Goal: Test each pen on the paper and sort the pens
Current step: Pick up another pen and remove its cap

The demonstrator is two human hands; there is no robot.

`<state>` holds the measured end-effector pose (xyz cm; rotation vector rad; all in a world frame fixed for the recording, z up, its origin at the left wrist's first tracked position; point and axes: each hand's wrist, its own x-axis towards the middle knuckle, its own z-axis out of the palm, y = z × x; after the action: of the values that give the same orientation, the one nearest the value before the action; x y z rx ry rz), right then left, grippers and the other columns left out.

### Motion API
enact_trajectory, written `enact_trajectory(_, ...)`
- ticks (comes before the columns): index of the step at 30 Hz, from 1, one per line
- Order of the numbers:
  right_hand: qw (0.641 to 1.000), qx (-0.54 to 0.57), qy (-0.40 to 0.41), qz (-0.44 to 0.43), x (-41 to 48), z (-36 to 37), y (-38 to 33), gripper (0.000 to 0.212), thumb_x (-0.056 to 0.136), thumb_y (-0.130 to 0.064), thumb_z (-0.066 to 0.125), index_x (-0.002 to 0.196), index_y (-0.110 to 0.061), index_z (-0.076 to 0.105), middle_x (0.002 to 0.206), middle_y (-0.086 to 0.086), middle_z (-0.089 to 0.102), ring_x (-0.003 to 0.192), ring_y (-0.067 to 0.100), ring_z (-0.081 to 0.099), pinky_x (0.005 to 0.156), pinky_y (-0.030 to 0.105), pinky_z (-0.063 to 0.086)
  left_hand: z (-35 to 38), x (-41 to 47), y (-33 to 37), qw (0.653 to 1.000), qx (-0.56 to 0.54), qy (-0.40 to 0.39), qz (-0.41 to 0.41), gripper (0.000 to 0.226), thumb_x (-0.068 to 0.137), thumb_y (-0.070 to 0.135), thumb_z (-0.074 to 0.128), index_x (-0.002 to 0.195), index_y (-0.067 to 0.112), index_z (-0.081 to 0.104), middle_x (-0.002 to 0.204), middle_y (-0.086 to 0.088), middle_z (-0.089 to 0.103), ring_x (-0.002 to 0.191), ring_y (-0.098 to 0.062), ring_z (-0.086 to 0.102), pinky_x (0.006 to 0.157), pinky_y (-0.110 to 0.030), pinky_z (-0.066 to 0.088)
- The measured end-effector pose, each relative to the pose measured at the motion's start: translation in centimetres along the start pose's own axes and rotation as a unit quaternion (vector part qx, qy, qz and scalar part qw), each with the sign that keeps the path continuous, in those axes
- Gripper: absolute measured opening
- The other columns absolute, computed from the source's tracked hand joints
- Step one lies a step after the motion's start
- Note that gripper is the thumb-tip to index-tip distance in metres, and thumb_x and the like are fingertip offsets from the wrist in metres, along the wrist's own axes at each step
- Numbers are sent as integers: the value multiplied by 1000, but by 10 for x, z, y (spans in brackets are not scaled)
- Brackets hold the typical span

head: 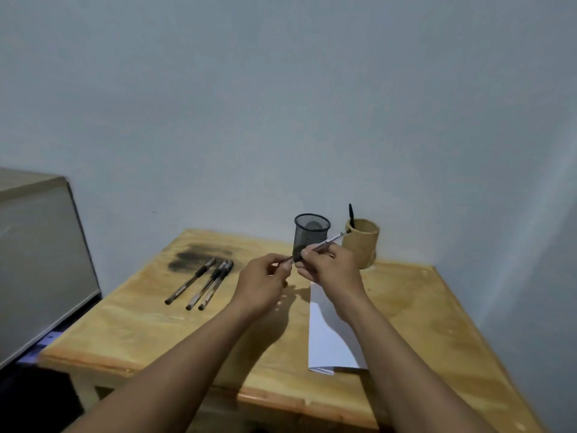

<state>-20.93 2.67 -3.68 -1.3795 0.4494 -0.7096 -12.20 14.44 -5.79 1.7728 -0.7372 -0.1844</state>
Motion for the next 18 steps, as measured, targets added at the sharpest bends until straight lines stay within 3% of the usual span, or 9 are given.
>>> enact_trajectory(3, 999, 36, -3, 13, -7, -15, -5, 7, 94, -5, 68, 93, 2, 68, 82, 15, 73, 75, 18, 74, 77, 31, 64, 7, 5, 7, 997, -68, -26, -6, 12, 94, 17, 65, 93, 23, 75, 83, -2, 75, 72, -15, 68, 71, -38, 57)
enact_trajectory(7, 998, 62, -3, 7, -8, -27, -9, 10, 93, -9, 71, 85, -3, 71, 73, 9, 70, 70, 14, 70, 78, 30, 63, 11, 14, 22, 991, -113, -65, -14, 12, 91, 10, 68, 100, 12, 77, 89, -9, 76, 76, -13, 65, 77, -37, 58)
enact_trajectory(10, 998, 58, -3, 8, -5, -33, -14, 12, 93, -15, 72, 87, -4, 72, 70, 6, 67, 64, 11, 66, 73, 25, 62, 11, 17, 31, 984, -155, -91, -20, 12, 93, 10, 67, 100, 7, 76, 92, -11, 76, 79, -12, 67, 79, -35, 58)
enact_trajectory(13, 999, 40, 5, 13, -2, -37, -16, 14, 92, -16, 73, 87, -3, 72, 68, 4, 66, 60, 8, 63, 67, 22, 60, 10, 21, 33, 974, -195, -107, -36, 13, 94, 11, 65, 95, 2, 74, 82, -6, 72, 76, -12, 66, 79, -32, 59)
enact_trajectory(18, 1000, 15, 10, -2, 0, -36, -10, 14, 92, -11, 72, 81, -3, 73, 66, 7, 67, 58, 11, 62, 63, 24, 60, 5, 31, 30, 977, -166, -131, -32, 16, 95, 6, 62, 85, -1, 71, 76, -11, 67, 67, -17, 60, 75, -33, 61)
